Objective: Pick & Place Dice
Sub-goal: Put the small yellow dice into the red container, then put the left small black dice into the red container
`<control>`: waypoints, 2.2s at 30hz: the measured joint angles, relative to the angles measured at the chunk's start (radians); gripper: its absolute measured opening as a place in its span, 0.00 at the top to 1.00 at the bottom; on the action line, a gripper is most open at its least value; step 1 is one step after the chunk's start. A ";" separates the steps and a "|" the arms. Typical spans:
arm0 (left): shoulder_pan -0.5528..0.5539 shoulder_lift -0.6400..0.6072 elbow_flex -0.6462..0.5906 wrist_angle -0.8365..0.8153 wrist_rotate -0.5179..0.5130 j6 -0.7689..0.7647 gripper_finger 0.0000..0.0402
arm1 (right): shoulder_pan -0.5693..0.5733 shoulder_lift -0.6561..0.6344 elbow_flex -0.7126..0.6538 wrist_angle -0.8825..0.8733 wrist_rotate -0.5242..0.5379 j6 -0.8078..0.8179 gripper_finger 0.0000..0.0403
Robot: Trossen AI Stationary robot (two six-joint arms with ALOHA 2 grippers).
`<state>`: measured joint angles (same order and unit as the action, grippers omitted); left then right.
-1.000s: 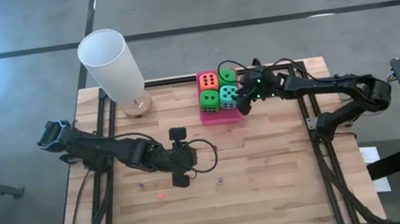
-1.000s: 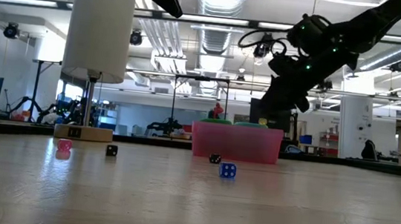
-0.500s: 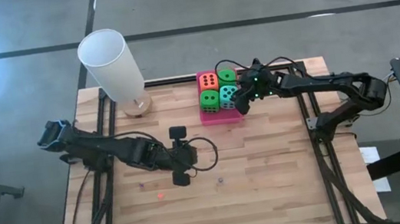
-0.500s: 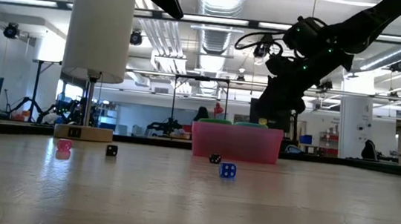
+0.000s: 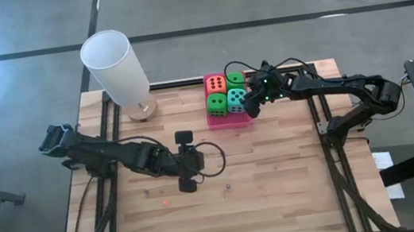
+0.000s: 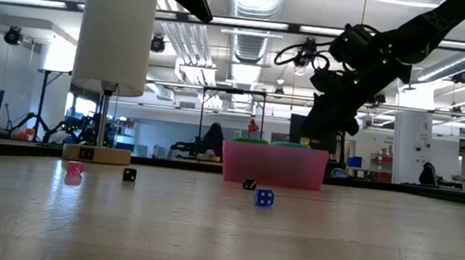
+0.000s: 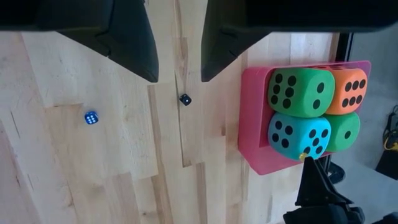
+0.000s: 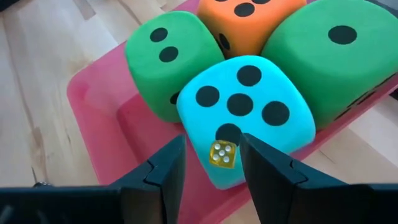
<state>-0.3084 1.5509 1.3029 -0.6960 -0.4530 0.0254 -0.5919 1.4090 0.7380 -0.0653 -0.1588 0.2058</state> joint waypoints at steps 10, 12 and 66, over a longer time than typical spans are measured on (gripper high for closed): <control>0.000 0.000 0.000 0.000 0.000 0.000 0.68 | 0.001 0.000 -0.001 -0.013 -0.128 -0.003 0.67; 0.000 0.000 0.000 0.000 0.000 0.000 0.68 | 0.004 0.000 -0.001 -0.013 -0.135 -0.005 0.67; -0.003 0.000 -0.522 0.412 0.161 -0.467 0.68 | 0.293 -0.333 -0.008 -0.097 0.109 -0.153 0.71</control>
<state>-0.3115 1.5509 0.7805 -0.2841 -0.2923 -0.4417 -0.2985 1.0756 0.7303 -0.1619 -0.0498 0.0525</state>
